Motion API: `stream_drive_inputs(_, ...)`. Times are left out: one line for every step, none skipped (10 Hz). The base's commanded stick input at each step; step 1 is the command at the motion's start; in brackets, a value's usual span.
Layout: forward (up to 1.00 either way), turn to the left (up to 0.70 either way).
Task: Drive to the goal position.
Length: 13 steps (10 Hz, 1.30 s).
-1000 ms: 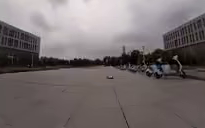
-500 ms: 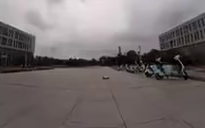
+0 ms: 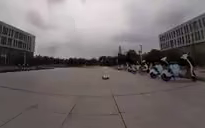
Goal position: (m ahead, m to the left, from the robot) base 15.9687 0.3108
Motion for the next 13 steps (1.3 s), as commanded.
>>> stream_drive_inputs(1.0, 0.0)
stream_drive_inputs(1.0, 0.0)
stream_drive_inputs(1.0, 0.0)
stream_drive_inputs(1.0, 0.0)
stream_drive_inputs(1.0, 0.0)
stream_drive_inputs(1.0, 0.0)
stream_drive_inputs(1.0, 0.0)
stream_drive_inputs(1.0, 0.0)
stream_drive_inputs(1.0, 0.0)
stream_drive_inputs(1.0, 0.0)
stream_drive_inputs(1.0, 0.0)
stream_drive_inputs(1.0, 0.0)
stream_drive_inputs(1.0, 0.0)
